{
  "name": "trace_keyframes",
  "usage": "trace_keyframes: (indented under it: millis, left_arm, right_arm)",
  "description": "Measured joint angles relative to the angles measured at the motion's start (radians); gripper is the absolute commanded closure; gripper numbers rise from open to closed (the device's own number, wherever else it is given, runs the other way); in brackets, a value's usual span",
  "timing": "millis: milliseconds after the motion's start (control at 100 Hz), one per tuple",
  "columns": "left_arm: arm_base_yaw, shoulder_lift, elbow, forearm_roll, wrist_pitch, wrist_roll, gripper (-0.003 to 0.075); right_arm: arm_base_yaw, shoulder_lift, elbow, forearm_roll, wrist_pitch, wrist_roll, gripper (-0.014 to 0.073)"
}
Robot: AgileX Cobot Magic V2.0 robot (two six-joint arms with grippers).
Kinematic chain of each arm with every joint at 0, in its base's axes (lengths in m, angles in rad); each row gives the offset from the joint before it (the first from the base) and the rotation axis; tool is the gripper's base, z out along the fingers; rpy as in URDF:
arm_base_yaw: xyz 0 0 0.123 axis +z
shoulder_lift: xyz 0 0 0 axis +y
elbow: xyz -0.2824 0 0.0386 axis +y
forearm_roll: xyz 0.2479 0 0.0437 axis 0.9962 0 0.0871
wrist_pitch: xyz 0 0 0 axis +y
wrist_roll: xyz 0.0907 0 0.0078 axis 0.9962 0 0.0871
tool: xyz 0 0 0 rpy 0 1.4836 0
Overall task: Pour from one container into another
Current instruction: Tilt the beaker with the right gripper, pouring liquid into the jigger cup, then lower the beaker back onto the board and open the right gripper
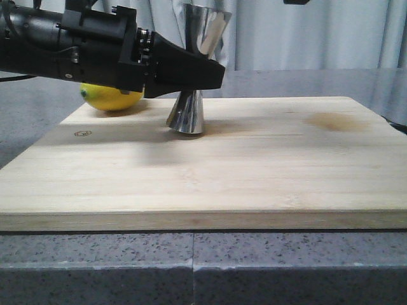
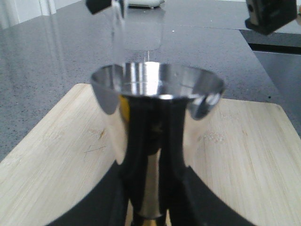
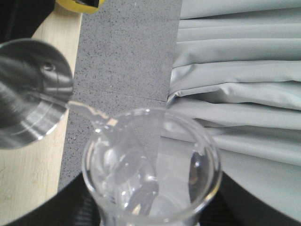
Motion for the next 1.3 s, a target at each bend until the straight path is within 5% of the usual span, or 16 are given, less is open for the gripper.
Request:
trace_keyframes:
  millis: [430, 780, 1300]
  left_arm:
    - [0.000, 0.000, 0.000, 0.000, 0.000, 0.000, 0.0722]
    - [0.000, 0.000, 0.000, 0.002, 0.000, 0.000, 0.0722]
    - [0.000, 0.000, 0.000, 0.002, 0.000, 0.001, 0.0722]
  right_arm:
    - [0.000, 0.000, 0.000, 0.130, 0.010, 0.008, 0.0347]
    - [-0.085, -0.011, 0.000, 0.222, 0.003, 0.283, 0.0347]
    - [-0.370, -0.123, 0.355, 0.787, -0.477, 0.387, 0.0347]
